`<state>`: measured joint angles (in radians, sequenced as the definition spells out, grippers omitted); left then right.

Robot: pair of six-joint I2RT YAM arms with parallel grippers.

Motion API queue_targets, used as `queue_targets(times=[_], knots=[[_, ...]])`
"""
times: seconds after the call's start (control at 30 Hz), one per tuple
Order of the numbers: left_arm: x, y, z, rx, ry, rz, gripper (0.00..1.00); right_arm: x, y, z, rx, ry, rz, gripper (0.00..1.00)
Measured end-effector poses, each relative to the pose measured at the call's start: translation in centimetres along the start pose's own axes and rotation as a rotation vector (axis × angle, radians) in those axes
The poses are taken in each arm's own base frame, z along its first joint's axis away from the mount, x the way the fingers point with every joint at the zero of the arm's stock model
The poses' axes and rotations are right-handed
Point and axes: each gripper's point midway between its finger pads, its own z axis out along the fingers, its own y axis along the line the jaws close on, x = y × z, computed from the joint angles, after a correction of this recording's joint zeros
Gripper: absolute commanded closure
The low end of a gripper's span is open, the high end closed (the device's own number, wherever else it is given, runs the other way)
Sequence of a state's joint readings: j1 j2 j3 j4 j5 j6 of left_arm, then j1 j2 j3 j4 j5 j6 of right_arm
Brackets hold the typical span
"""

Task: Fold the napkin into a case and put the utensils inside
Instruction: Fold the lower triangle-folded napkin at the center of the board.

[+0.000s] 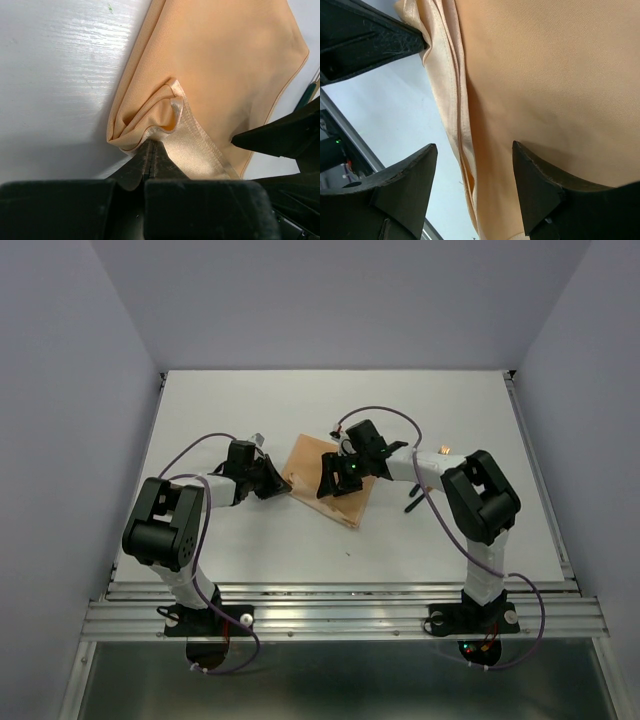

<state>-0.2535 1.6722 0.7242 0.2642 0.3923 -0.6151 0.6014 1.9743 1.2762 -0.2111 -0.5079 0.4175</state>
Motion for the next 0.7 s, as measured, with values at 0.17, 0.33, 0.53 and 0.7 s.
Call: queue_targets(times=[0.17,0.33,0.53,0.7], knots=[[0.0,0.0,0.0,0.0,0.0,0.001,1.0,1.0,-0.7,-0.2,0.017,0.029,-0.054,0.33],[0.0,0.0,0.0,0.0,0.0,0.001,1.0,1.9,-0.4,-0.4,0.017,0.049,-0.098,0.37],[-0.1,0.0,0.0,-0.004,0.003,0.0,1.0,3.2,0.6,0.0,0.006,0.087,-0.147,0.49],[-0.1,0.0,0.0,-0.007,0.005,0.002,1.0,4.3,1.4,0.3,-0.003,0.117,-0.176,0.62]])
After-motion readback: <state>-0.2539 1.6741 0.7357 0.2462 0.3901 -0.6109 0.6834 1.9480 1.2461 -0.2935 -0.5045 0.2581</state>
